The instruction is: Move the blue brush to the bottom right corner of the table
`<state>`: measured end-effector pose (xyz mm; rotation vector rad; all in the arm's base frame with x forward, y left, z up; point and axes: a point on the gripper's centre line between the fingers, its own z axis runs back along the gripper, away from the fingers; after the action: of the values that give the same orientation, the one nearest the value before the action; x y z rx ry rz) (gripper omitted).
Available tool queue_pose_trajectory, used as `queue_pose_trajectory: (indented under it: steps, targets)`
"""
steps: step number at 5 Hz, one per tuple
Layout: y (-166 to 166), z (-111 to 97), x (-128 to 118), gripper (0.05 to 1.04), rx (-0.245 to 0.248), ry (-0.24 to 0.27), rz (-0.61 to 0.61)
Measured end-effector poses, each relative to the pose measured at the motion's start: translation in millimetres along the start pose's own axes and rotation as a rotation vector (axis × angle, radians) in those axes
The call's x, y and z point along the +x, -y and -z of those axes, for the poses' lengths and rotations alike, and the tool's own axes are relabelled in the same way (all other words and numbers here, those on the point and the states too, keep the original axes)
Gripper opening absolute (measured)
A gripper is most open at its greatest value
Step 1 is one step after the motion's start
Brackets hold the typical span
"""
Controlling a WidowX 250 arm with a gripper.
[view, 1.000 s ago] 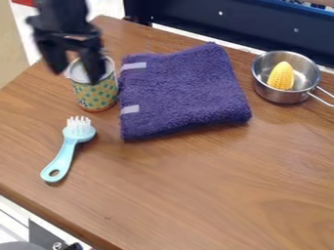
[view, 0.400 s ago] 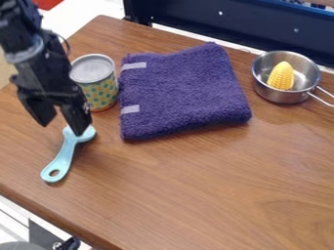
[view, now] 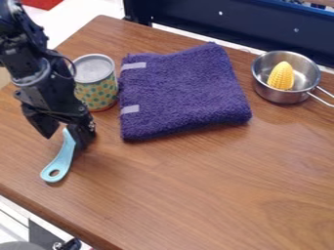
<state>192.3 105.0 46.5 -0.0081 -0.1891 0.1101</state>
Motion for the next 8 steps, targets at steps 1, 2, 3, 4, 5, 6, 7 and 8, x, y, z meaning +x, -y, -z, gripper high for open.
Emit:
queue_pose_trajectory:
  steps: [1, 2, 3, 4, 5, 6, 7, 8]
  targets:
    - [2, 5, 3, 0.999, 0.034, 0.031, -0.016]
    - [3, 15, 3, 0.999, 0.053, 0.007, -0.01]
    - [3, 20, -2, 0.999, 0.054, -0.033, -0.047]
    - [1, 26, -1, 0.951, 0.068, -0.043, -0.063]
    - [3, 26, 1, 0.679, 0.044, -0.028, -0.076]
    - [3, 26, 3, 0.387, 0.031, -0.02, -0.074]
    - [1, 20, 2, 0.315, 0.036, -0.038, -0.057]
    - [4, -19, 13, 0.315, -0.009, 0.011, -0.064]
